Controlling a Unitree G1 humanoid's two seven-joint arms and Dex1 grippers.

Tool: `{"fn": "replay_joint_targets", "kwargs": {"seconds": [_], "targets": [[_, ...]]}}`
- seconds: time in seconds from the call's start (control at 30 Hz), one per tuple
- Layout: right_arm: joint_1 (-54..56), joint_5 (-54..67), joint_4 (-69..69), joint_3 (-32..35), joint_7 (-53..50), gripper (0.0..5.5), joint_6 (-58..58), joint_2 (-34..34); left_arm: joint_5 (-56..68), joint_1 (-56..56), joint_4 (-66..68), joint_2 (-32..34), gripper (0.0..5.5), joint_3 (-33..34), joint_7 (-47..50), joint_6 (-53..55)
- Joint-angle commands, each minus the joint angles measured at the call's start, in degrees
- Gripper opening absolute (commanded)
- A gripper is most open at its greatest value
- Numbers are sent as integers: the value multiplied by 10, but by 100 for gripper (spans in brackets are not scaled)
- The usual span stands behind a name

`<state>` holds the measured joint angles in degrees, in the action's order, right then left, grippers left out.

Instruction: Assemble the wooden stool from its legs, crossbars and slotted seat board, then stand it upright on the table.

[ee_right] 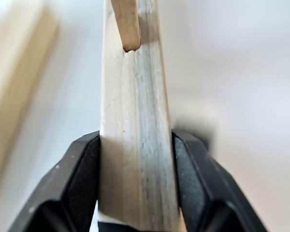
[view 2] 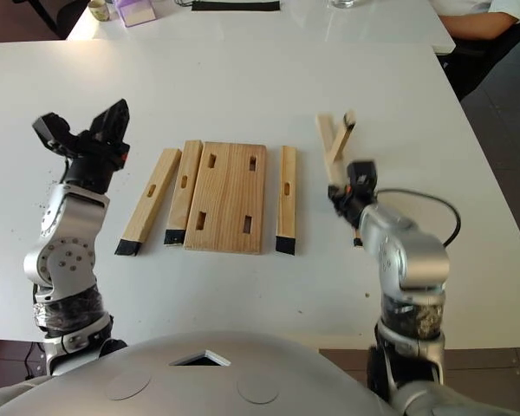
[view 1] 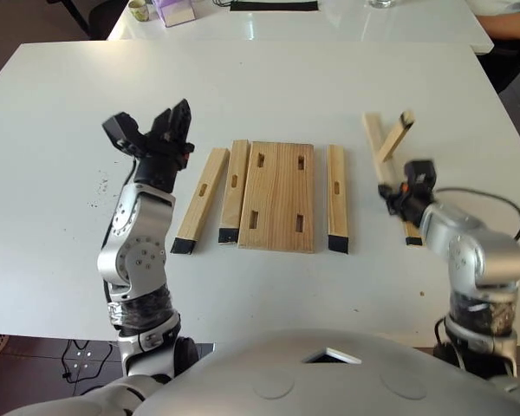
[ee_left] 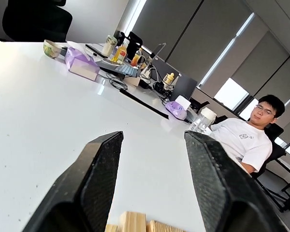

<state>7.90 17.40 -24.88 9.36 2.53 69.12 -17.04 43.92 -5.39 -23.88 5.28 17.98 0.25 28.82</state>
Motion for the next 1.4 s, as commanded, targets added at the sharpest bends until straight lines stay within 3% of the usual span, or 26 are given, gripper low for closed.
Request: {"fn": "replay_joint_targets", "kwargs": {"seconds": [0.03, 0.1, 0.2, 0.47, 0.67, 1.2, 1.4], "targets": [[263, 152, 140, 124, 123, 204, -51, 8, 93, -107, 12, 26, 236, 28, 12, 40], [311, 252, 169, 156, 243, 204, -44, -16, 168, -143, 11, 28, 263, 24, -11, 67], [314, 327, 183, 145, 377, 204, -24, -64, 279, -181, 6, 37, 307, 16, -29, 105], [398, 447, 219, 86, 543, 204, 42, -140, 524, -262, 13, 83, 316, 2, -37, 149], [419, 445, 239, 35, 597, 204, 32, -171, 597, -274, 16, 141, 316, -38, -58, 185], [318, 434, 162, -31, 672, 204, 5, -246, 583, -285, 27, 235, 316, -68, -154, 212], [311, 433, 155, -37, 672, 204, 3, -252, 580, -278, 3, 240, 226, -76, -152, 201]]}}
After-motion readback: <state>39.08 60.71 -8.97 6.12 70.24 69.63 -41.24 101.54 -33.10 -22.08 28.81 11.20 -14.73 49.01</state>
